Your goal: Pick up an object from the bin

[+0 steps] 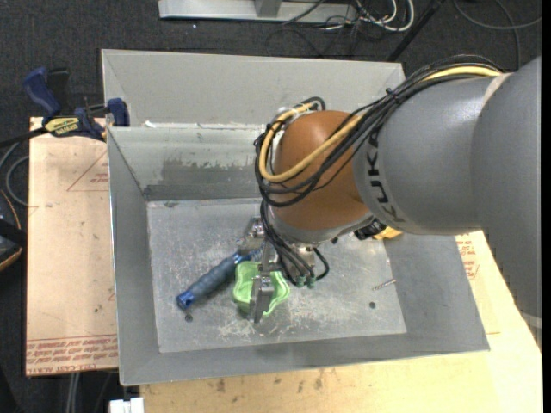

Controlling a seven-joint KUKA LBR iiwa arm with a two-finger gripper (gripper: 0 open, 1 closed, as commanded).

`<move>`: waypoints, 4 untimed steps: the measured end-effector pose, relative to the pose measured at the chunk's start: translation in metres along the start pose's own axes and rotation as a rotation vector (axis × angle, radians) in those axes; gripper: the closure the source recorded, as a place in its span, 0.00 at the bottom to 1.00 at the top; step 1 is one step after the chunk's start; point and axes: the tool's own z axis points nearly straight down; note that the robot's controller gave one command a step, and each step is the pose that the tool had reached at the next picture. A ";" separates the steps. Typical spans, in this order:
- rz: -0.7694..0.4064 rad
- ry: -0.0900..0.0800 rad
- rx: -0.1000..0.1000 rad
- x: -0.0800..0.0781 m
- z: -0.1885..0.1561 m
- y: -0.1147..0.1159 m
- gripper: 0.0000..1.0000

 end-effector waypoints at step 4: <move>0.243 -0.012 -0.002 -0.060 -0.101 -0.035 1.00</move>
Offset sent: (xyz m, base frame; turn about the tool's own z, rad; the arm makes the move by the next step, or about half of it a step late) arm 0.0311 -0.0429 -0.0780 0.0728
